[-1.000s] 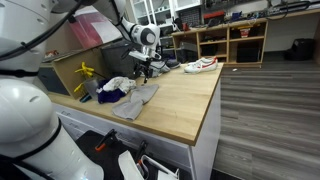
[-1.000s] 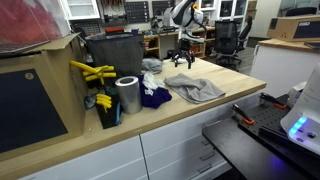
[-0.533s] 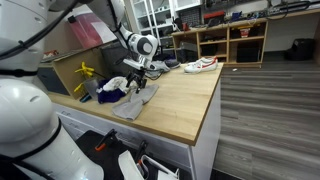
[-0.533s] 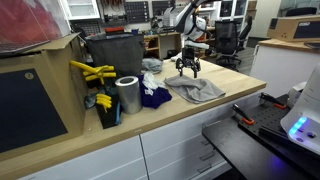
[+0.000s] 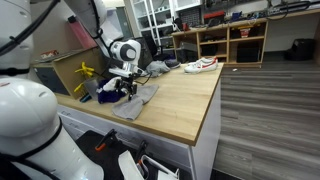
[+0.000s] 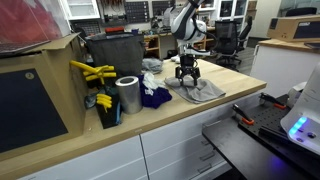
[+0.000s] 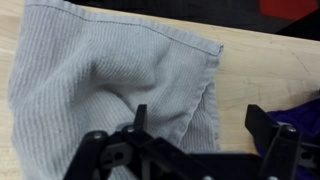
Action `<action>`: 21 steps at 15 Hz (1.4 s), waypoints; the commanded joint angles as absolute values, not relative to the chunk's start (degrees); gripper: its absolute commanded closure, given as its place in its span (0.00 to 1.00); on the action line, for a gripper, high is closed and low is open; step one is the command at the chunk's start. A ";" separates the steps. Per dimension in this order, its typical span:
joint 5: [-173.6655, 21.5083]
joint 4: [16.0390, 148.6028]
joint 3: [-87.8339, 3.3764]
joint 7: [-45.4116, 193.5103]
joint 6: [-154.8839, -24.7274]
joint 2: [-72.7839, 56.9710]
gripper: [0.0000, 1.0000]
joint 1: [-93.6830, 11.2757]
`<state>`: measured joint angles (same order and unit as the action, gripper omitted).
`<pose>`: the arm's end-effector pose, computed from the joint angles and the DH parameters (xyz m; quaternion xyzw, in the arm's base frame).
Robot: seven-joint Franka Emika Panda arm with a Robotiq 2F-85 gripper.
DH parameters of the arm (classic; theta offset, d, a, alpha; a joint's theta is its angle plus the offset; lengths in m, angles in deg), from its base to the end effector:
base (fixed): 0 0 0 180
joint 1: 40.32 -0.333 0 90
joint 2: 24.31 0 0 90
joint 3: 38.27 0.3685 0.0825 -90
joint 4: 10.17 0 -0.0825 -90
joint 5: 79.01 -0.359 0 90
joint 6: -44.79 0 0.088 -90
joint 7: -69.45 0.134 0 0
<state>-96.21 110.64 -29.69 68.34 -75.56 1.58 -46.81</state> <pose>0.5007 0.1562 0.2203 -0.9633 -0.0334 0.2410 0.1132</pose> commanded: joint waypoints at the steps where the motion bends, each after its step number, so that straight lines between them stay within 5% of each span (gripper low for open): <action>1: -93.44 121.14 -29.54 67.00 -82.42 -8.82 0.00 -47.81; 3: -91.95 124.22 -29.76 67.05 -84.94 -12.08 0.00 -47.88; 4: -91.32 125.67 -29.88 67.07 -85.89 -13.64 0.20 -47.69; 9: -91.22 131.47 -30.16 65.95 -88.52 -18.59 0.01 -46.80; 21: -95.78 135.55 -26.73 64.18 -99.05 -13.03 0.00 -48.04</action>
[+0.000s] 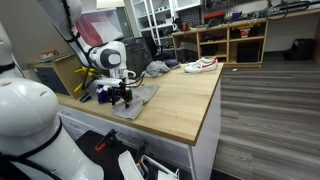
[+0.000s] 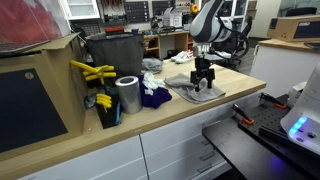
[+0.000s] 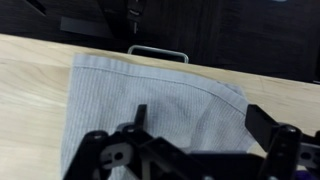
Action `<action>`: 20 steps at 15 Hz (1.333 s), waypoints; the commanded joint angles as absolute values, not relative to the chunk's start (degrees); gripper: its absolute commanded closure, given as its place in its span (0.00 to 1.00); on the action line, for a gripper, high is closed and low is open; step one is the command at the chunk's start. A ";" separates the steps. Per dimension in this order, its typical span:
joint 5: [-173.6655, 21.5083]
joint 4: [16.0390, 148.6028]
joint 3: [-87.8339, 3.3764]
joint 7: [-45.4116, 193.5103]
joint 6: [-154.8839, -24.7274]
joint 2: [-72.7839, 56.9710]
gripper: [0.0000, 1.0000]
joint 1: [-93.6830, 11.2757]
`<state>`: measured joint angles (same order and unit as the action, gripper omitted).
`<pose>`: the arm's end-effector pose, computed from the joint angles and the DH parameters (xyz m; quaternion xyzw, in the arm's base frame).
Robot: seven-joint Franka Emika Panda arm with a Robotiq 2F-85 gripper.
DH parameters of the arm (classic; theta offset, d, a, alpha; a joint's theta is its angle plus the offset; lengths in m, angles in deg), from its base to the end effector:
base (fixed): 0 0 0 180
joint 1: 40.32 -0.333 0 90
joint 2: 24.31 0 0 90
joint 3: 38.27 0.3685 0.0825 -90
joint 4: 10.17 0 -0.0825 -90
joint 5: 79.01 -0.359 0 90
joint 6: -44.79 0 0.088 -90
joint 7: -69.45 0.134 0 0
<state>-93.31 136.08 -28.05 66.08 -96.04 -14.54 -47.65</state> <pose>0.3945 0.1310 0.2368 -0.9852 -0.0749 0.1402 0.0635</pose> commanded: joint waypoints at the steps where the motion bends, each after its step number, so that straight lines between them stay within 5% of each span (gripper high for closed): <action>1: -95.87 135.42 -26.33 64.16 -99.60 -12.82 0.00 -47.99; 17: -94.78 135.67 -24.12 61.67 -105.34 -8.05 0.01 -47.52; 18: -94.47 135.85 -24.09 61.36 -105.74 -7.78 0.25 -47.43; 20: -93.80 136.32 -24.14 59.79 -106.23 -7.86 0.32 -47.01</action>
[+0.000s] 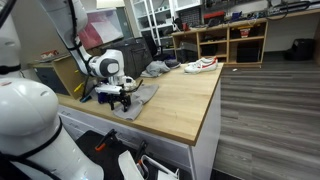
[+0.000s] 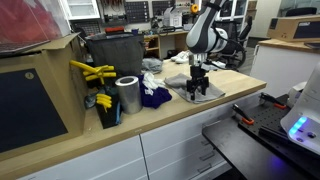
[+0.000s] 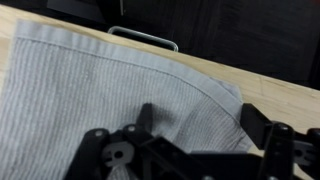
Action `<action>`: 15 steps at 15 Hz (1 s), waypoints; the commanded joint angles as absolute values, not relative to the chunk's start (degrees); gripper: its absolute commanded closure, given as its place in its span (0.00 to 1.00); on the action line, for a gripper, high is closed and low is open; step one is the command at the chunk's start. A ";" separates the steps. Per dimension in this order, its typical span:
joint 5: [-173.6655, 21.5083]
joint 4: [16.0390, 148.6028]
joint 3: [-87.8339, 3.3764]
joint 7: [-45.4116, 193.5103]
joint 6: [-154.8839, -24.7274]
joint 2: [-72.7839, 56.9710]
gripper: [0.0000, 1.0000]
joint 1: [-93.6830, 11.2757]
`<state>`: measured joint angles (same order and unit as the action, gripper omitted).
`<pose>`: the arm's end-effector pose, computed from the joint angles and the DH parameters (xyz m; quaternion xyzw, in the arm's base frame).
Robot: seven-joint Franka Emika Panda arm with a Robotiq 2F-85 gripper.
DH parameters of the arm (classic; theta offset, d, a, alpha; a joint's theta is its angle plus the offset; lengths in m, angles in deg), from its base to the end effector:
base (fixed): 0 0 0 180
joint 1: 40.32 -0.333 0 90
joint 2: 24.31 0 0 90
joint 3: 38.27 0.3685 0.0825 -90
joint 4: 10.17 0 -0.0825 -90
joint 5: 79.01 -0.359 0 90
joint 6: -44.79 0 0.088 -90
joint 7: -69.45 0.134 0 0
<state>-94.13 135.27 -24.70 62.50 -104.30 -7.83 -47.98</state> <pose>0.4001 0.1587 0.2005 -0.9824 -0.1223 0.1206 0.0739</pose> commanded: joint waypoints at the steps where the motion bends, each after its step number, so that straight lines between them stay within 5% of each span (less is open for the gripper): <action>1: -93.62 136.48 -24.21 58.75 -106.09 -8.34 0.40 -46.59; 9: -88.59 135.77 -27.01 54.73 -103.88 -10.60 0.99 -44.01; 15: -68.28 134.17 -37.89 56.61 -102.76 -9.73 0.99 -42.99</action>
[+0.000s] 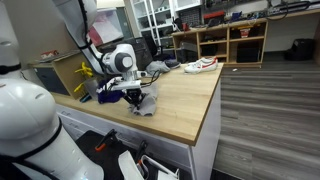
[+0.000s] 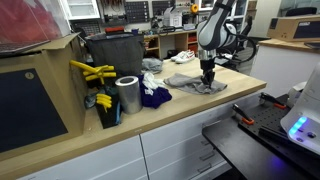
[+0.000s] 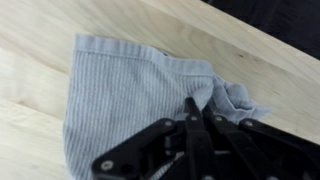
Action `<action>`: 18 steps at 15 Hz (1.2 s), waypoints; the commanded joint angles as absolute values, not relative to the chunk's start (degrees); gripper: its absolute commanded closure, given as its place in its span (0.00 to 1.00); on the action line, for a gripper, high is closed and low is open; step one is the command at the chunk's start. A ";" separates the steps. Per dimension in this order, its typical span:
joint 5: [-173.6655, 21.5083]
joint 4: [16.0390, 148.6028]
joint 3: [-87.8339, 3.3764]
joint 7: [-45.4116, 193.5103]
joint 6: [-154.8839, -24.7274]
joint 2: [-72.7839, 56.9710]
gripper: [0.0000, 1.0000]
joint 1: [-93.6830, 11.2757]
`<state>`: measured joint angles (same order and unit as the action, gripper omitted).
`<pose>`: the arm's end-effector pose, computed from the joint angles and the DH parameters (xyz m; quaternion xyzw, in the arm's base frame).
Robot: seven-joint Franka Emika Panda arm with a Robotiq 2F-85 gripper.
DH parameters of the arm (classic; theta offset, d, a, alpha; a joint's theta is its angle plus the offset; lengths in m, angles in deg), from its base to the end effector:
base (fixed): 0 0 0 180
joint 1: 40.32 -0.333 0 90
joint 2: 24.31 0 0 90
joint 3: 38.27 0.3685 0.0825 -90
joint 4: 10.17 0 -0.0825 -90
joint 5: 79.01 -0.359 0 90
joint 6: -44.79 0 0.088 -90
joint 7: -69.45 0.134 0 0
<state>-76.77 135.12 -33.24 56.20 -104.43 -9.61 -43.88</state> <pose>0.4301 0.0667 0.2118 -0.9742 -0.2055 0.0930 0.0066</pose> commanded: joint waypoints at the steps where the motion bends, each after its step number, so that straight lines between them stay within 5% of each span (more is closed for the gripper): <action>1: -64.43 133.68 -39.91 57.16 -103.04 -9.27 0.99 -42.80; 6: -50.79 129.76 -47.19 60.22 -103.90 -6.89 0.99 -41.32; 7: -50.24 129.03 -47.35 60.29 -103.77 -6.82 0.70 -40.98; 9: -52.18 127.97 -46.28 59.63 -103.19 -7.08 0.64 -40.27; 18: -75.30 120.53 -35.74 60.22 -91.76 -6.91 0.00 -40.73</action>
<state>-71.30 122.95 -37.83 58.65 -94.70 -7.22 -40.17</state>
